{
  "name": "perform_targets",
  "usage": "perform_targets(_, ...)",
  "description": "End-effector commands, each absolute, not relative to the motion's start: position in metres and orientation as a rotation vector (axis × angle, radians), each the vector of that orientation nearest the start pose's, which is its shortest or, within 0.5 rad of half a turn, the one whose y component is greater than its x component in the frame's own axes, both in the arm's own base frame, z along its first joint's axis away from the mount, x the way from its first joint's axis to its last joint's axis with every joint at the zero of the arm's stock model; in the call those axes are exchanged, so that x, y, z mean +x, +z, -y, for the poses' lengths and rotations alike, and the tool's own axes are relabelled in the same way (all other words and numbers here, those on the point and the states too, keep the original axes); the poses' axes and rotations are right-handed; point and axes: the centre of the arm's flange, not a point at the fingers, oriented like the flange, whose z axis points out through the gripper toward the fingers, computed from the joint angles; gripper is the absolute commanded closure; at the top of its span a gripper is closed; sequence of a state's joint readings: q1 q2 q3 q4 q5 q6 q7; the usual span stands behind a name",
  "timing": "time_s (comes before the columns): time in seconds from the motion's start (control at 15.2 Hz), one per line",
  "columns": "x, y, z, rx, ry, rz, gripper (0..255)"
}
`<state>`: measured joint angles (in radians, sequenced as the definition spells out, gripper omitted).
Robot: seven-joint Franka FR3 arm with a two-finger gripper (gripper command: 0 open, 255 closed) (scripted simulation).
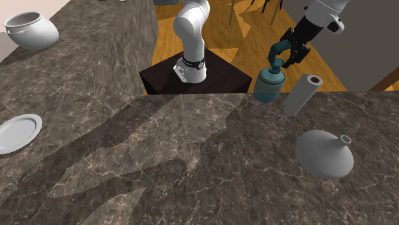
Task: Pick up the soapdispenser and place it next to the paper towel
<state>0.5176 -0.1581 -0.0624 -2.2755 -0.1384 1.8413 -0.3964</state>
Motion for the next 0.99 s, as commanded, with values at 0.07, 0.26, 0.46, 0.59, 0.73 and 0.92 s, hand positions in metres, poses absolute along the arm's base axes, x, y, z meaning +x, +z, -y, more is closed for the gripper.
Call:
perform_targets(0.07,0.417,0.402,-0.191,-2.908,0.443,1.422,0)
perform_targets(0.26,0.422,0.428,-0.198,-2.908,0.443,1.422,0)
perform_targets(0.46,0.426,0.450,-0.203,-2.908,0.443,1.422,0)
perform_targets(0.59,0.426,0.450,-0.203,-2.908,0.443,1.422,0)
perform_targets(0.73,0.426,0.450,-0.203,-2.908,0.443,1.422,0)
perform_targets(0.92,0.426,0.450,-0.203,-2.908,0.443,1.422,0)
